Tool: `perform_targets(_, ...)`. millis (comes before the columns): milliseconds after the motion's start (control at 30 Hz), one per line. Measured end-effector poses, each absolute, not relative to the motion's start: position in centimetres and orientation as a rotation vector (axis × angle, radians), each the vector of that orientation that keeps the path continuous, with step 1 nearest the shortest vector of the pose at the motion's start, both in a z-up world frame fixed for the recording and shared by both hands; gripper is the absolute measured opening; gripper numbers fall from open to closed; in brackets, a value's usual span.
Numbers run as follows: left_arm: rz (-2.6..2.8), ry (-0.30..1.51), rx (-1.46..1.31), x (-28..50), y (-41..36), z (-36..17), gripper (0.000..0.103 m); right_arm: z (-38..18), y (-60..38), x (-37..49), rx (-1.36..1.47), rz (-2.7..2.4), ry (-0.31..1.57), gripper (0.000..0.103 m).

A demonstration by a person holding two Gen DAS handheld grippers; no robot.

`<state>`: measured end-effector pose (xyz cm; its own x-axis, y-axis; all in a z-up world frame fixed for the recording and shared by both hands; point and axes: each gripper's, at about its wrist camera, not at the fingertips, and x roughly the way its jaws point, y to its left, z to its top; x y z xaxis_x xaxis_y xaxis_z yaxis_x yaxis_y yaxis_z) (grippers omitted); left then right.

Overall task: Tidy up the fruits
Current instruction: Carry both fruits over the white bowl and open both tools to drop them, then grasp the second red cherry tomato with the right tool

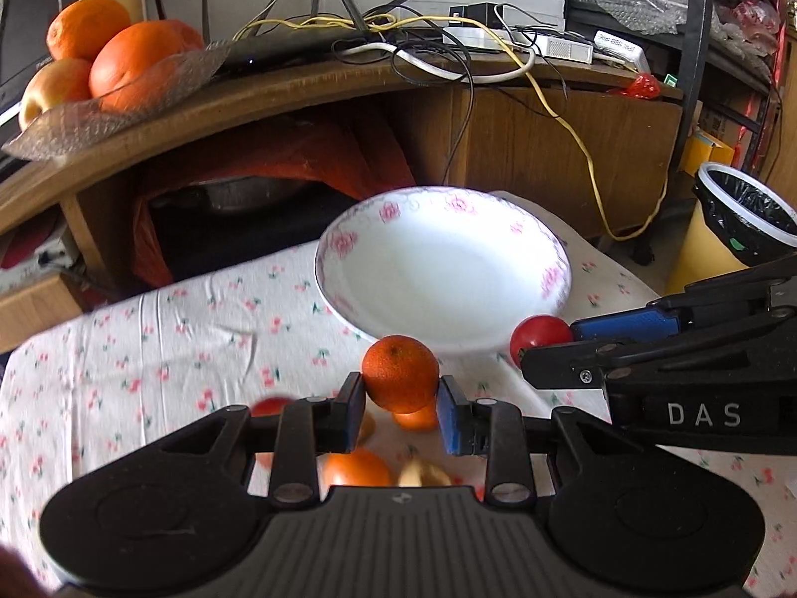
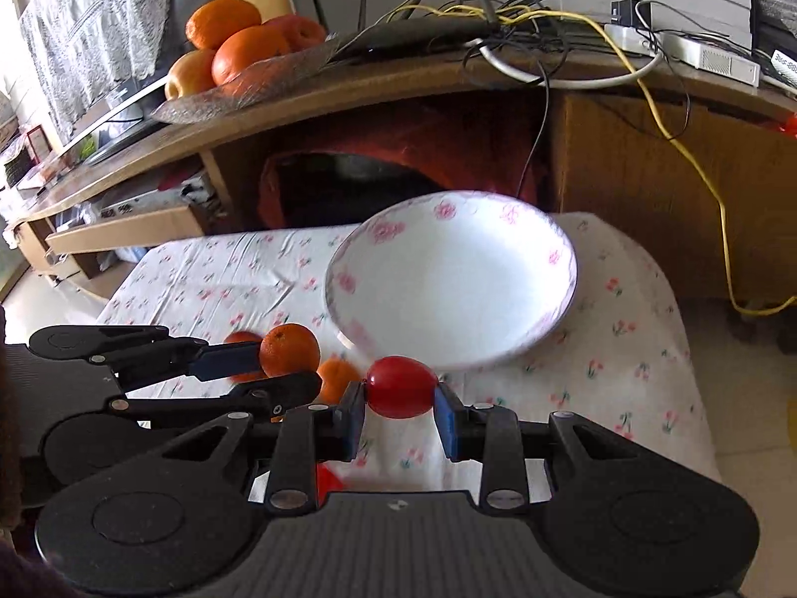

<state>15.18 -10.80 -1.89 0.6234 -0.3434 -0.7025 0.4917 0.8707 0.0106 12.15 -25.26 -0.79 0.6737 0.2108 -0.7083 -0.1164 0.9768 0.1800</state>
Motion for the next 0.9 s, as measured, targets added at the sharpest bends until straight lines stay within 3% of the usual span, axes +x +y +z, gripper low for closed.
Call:
perform_targets(667, -0.441, 0.763, 0.251, 18.7, -13.0, -2.6, 0.04, -2.2, -27.4, 16.3, 0.165, 0.153, 0.793, 0.03)
perform_targets(900, -0.432, 0.761, 0.232, 18.8, -12.6, -2.3, 0.047, -2.1, -27.4, 16.0, 0.178, 0.145, 0.788, 0.031)
